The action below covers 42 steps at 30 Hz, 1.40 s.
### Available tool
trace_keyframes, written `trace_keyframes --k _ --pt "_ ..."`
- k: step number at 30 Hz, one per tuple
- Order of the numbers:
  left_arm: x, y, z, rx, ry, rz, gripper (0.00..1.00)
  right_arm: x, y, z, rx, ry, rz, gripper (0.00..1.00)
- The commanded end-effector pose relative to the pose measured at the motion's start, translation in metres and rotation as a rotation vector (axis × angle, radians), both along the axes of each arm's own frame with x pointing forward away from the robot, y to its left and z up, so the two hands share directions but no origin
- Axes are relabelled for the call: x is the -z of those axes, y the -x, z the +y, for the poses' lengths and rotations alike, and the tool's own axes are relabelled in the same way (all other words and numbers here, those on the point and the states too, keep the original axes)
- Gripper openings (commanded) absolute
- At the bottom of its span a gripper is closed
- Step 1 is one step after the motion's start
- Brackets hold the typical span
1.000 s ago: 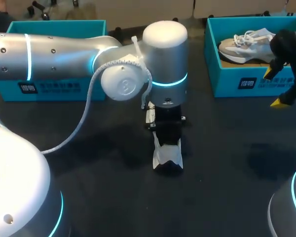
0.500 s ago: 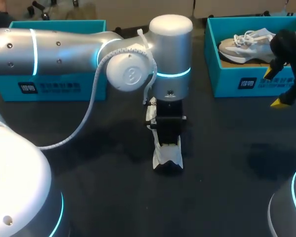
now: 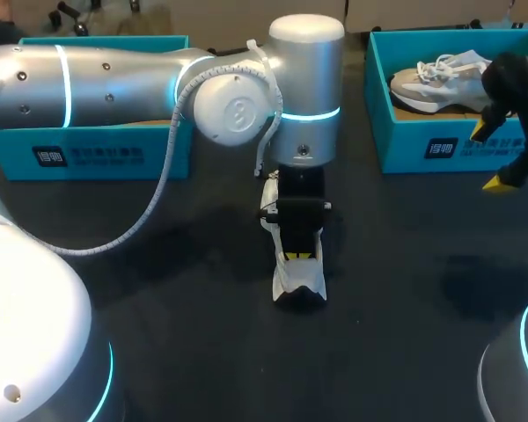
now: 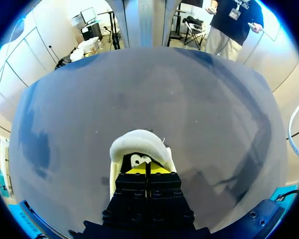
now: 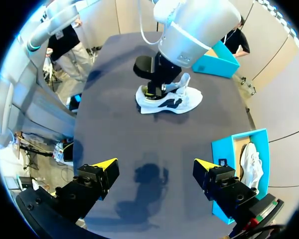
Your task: Take the shoe out of the shoebox, open the shoe tongue, remove and reinsert the insole, then place the shoe into the shoebox
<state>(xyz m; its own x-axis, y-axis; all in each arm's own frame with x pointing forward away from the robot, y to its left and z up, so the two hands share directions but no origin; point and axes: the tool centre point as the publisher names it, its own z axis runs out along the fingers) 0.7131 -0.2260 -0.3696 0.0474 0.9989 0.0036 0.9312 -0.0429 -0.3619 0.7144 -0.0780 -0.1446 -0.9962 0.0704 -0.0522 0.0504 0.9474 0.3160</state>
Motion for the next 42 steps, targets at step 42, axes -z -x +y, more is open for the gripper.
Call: trace_keyframes --k 42 --pt "0.077 -0.049 0.007 -0.135 -0.026 -0.352 0.0 0.0 -0.002 0.001 0.001 0.003 0.003 1.0"
